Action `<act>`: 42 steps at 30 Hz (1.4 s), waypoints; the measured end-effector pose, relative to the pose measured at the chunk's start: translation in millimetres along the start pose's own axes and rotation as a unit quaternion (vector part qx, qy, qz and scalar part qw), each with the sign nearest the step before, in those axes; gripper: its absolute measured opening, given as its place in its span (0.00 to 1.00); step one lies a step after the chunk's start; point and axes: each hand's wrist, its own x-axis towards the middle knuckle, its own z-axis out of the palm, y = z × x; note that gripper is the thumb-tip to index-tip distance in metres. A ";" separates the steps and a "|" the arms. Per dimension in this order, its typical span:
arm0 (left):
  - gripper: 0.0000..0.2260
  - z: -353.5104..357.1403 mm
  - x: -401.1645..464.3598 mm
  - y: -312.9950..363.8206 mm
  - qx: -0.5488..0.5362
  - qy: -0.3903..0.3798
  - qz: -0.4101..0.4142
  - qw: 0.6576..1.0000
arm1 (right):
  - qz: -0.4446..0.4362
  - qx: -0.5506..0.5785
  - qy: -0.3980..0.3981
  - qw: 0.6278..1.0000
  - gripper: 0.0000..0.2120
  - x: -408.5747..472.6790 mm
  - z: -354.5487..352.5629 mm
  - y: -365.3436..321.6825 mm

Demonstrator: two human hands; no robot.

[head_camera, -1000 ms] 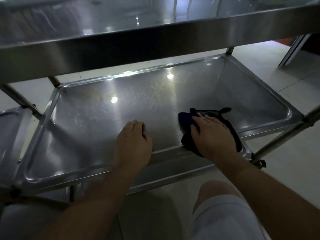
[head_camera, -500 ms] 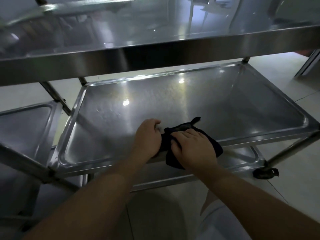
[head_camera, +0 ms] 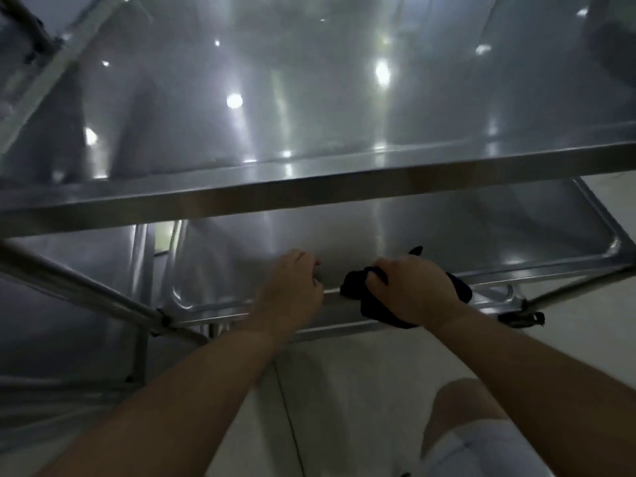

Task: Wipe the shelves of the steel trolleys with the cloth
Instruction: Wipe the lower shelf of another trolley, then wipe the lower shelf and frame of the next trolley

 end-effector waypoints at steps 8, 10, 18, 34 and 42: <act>0.19 -75.4 -71.8 40.8 0.119 -0.184 -0.059 0.974 | 0.116 0.020 -0.253 0.960 0.20 -62.9 -68.9 -26.9; 0.21 -102.3 -90.2 58.6 0.137 -0.222 -0.068 0.963 | 0.140 0.042 -0.282 0.948 0.21 -86.9 -97.3 -32.6; 0.21 -219.2 -155.0 157.4 0.120 -0.267 -0.117 0.949 | 0.200 0.078 -0.308 0.927 0.20 -172.8 -251.6 -60.7; 0.18 -333.3 -229.8 285.3 0.181 -0.236 0.073 0.952 | 0.293 0.067 -0.137 0.944 0.18 -320.9 -430.2 -119.9; 0.16 -315.5 -267.9 376.7 0.210 -0.239 0.190 0.929 | 0.337 0.036 -0.097 0.936 0.19 -438.1 -456.5 -104.9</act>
